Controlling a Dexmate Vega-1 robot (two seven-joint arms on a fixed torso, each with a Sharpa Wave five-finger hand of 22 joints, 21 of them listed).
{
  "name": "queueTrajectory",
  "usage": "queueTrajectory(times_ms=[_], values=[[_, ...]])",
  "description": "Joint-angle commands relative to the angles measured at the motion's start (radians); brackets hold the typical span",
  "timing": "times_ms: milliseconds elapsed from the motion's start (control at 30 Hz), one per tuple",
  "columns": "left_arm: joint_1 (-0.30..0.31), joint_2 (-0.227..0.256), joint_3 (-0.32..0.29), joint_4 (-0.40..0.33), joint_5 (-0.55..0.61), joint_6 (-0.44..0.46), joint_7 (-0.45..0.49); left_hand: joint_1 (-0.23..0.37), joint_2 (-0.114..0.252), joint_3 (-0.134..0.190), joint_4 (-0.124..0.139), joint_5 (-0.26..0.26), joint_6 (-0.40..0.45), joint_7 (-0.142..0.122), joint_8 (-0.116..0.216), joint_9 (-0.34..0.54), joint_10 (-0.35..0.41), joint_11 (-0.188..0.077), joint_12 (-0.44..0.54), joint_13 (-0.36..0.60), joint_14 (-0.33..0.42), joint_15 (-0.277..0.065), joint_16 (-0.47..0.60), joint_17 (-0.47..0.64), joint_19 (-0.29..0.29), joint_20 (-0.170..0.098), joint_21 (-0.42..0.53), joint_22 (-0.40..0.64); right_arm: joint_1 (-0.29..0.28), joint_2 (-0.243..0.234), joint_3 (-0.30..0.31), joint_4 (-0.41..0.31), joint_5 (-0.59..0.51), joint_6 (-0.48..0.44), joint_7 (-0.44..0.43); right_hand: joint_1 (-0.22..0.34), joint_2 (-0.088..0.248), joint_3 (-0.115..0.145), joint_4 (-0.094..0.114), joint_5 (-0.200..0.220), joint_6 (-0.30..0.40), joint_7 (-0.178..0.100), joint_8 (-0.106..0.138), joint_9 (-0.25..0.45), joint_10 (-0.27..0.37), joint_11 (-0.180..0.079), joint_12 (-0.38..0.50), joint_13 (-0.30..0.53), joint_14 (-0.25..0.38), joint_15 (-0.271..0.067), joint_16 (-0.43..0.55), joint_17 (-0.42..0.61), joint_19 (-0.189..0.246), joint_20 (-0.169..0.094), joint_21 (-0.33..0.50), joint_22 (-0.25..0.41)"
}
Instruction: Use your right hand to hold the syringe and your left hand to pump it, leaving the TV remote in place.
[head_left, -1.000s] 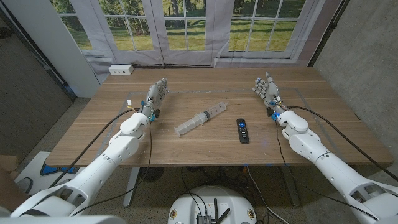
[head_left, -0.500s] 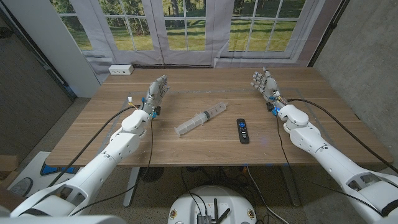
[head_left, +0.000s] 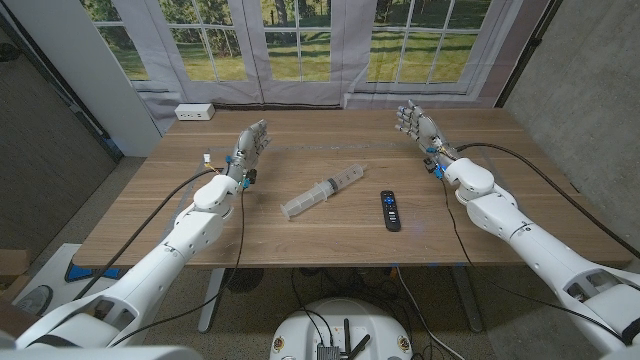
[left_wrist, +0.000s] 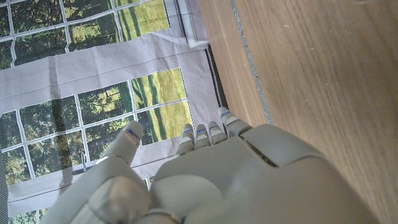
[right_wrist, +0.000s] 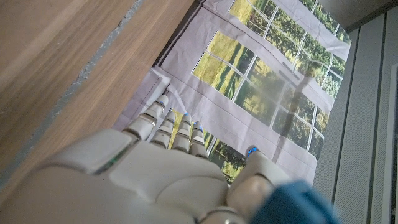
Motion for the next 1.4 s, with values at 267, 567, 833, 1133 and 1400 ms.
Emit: queueTrajectory(times_ms=[267,567,833,1133,1400], values=[[0.003,0.011,-0.005,0.006,-0.011,0.008,-0.015,0.012,0.066,0.001,-0.009,0.002,0.010,0.004,0.005,0.005,0.003,0.002,0.007,0.002,0.005,0.001,0.002,0.006,0.014,-0.022,0.006,0.004,0.014,-0.105,-0.067,-0.190,-0.296,-0.091,-0.088,0.070,0.004,0.030,-0.057,-0.008,0.042,-0.015,0.010,0.006,0.032,-0.002,0.008,0.006,0.027,-0.020,-0.001,-0.012,0.024,-0.010,0.006,0.002],[0.005,0.009,-0.003,0.004,-0.013,0.016,-0.008,0.013,0.067,0.000,-0.011,0.001,0.011,0.004,0.004,0.005,0.006,0.002,0.006,0.002,0.007,0.001,0.002,0.006,0.015,-0.020,0.005,0.004,0.039,-0.142,-0.104,-0.246,-0.416,-0.119,-0.067,0.110,-0.004,0.046,-0.100,-0.026,0.031,-0.047,0.000,0.006,0.029,-0.006,0.004,0.007,0.031,-0.019,-0.002,-0.019,0.022,0.000,0.003,0.002],[0.001,0.003,-0.001,0.012,-0.012,0.012,-0.008,0.013,0.068,-0.001,-0.013,0.001,0.013,0.004,0.004,0.005,0.008,0.000,0.006,0.002,0.009,0.002,0.002,0.006,0.016,-0.020,0.005,0.005,0.081,-0.164,-0.141,-0.267,-0.516,-0.130,-0.018,0.155,-0.010,0.063,-0.149,-0.051,0.012,-0.082,-0.009,0.007,0.008,-0.023,-0.004,0.008,0.025,-0.020,-0.007,-0.025,0.001,0.023,-0.004,0.003],[0.003,0.017,0.005,-0.007,-0.002,0.037,0.000,0.013,0.070,-0.002,-0.014,0.001,0.016,0.004,0.004,0.005,0.010,0.001,0.006,0.002,0.010,0.001,0.002,0.007,0.016,-0.019,0.005,0.005,0.121,-0.186,-0.173,-0.317,-0.616,-0.167,0.047,0.182,-0.020,0.070,-0.192,-0.087,-0.066,-0.137,-0.024,0.008,-0.015,-0.030,-0.006,0.011,-0.015,-0.011,-0.017,-0.024,-0.010,0.050,-0.002,0.004],[0.002,0.011,0.002,0.001,-0.012,0.037,-0.005,0.013,0.071,-0.003,-0.014,0.001,0.016,0.003,0.004,0.005,0.013,0.000,0.006,0.002,0.013,-0.001,0.003,0.007,0.018,-0.017,0.005,0.005,0.165,-0.209,-0.206,-0.382,-0.704,-0.227,0.142,0.211,-0.024,0.082,-0.228,-0.104,-0.102,-0.157,-0.018,0.010,-0.061,-0.032,-0.013,0.013,-0.042,0.012,-0.020,-0.022,-0.037,0.092,-0.005,0.005]])
